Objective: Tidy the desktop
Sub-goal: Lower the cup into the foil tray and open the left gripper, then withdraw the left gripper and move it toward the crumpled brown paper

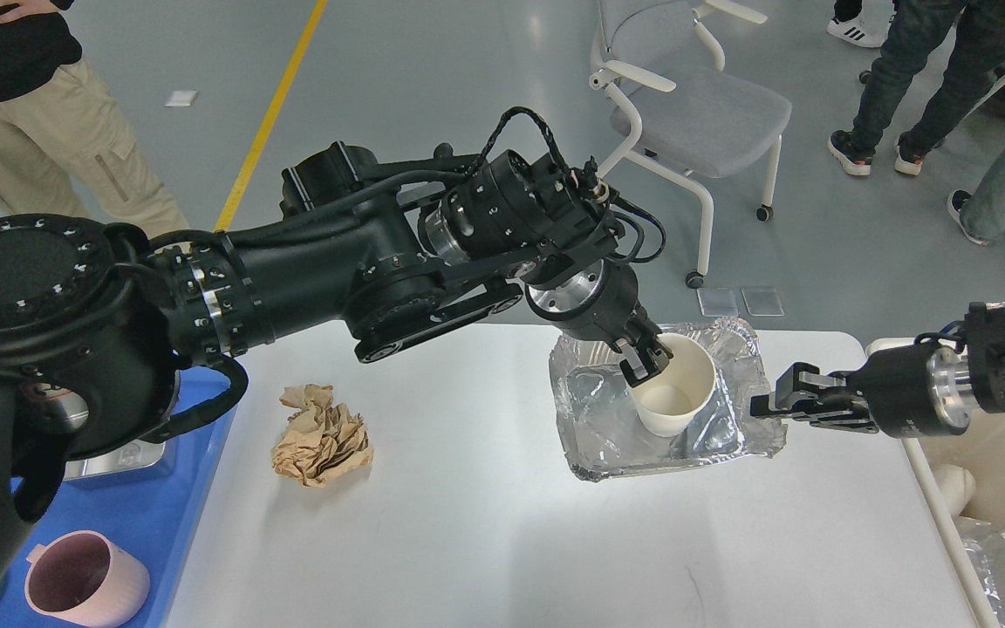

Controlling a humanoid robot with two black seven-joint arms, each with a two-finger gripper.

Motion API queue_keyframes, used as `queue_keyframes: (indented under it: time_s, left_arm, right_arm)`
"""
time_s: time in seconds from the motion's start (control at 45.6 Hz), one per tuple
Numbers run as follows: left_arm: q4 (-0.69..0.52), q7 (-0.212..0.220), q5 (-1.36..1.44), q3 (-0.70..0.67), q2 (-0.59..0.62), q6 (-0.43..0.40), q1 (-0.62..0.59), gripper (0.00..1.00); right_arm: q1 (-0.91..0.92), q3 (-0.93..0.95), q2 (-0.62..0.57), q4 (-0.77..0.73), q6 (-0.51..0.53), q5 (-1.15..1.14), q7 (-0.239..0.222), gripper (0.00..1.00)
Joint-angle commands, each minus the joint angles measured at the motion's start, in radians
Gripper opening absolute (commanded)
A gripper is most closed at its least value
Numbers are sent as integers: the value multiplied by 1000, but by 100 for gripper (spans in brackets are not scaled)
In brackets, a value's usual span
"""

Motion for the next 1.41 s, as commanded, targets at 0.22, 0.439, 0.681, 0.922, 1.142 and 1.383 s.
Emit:
queue_keyframes:
  time_s: [0.22,0.439,0.681,0.922,1.142,1.383]
  left_arm:
    - [2,20,-124,-11,9,78,1,93]
    - [2,22,-141,-60,32,124,-1,94]
    - [-4,49,-223,-258,174,150,19,95]
    - [-27,351,-555,-330,464,155,154,97]
    - [-177,373,-716,-370,728,175,358,97]
    - [-352,388,-839,-490,998,176,608,97]
  right_arm:
    - [-5,-1,-8,2,1,3,-1,0]
    - [-6,-1,-9,0,-1,3,-1,0]
    - [-8,-1,-9,0,-1,3,-1,0]
    - [-9,-3,-9,0,-1,5,-1,0]
    - [-14,-6,-9,0,-1,3,-1,0]
    - [-37,-3,-9,0,-1,3,-1,0]
